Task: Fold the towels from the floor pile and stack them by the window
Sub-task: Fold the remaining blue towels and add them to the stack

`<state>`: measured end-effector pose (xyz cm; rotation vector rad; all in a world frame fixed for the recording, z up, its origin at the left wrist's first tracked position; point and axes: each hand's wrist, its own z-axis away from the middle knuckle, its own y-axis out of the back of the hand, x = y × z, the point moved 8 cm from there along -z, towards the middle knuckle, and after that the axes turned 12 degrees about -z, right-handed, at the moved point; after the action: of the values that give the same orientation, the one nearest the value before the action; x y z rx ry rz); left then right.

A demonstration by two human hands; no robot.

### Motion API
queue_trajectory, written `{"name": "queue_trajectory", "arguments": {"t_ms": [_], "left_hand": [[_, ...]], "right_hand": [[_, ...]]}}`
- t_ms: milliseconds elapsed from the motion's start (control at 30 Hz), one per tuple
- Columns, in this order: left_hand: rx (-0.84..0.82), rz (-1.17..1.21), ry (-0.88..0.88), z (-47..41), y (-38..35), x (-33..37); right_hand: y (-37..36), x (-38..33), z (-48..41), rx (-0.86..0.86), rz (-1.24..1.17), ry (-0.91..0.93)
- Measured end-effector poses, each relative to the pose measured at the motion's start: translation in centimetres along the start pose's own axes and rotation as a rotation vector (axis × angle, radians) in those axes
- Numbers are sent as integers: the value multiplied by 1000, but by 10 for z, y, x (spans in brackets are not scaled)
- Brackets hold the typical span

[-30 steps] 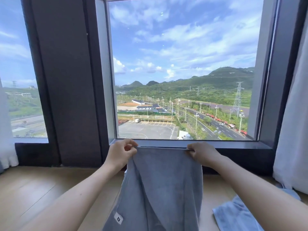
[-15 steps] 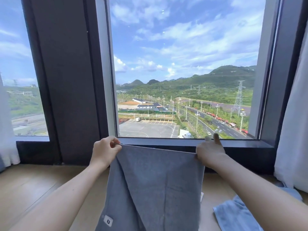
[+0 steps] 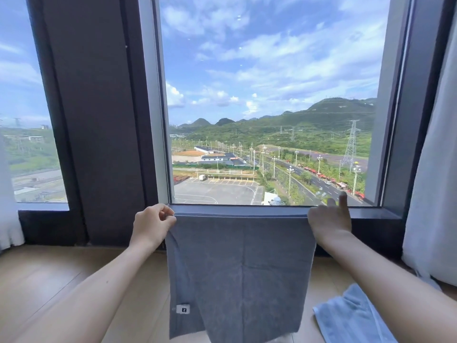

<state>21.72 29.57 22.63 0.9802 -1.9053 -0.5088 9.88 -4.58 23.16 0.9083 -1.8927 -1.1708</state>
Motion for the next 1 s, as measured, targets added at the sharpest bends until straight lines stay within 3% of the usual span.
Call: {"name": "queue_trajectory", "arguments": {"t_ms": [467,600,800,1000], "left_hand": [[-121,-56,38,-3,-6,-14],[-28,-10,41,-12,11,-7],[-172,-98,2,-5,-5,-12],[-443,251,-5,-13,-8,-15]], "right_hand": [[-5,11,-5,45,-546,-99],[-4,25,-21,101,-707,-152],[-18,23,-20,58,-664,-148],[-19,44,-29,71,-814,-182]]}}
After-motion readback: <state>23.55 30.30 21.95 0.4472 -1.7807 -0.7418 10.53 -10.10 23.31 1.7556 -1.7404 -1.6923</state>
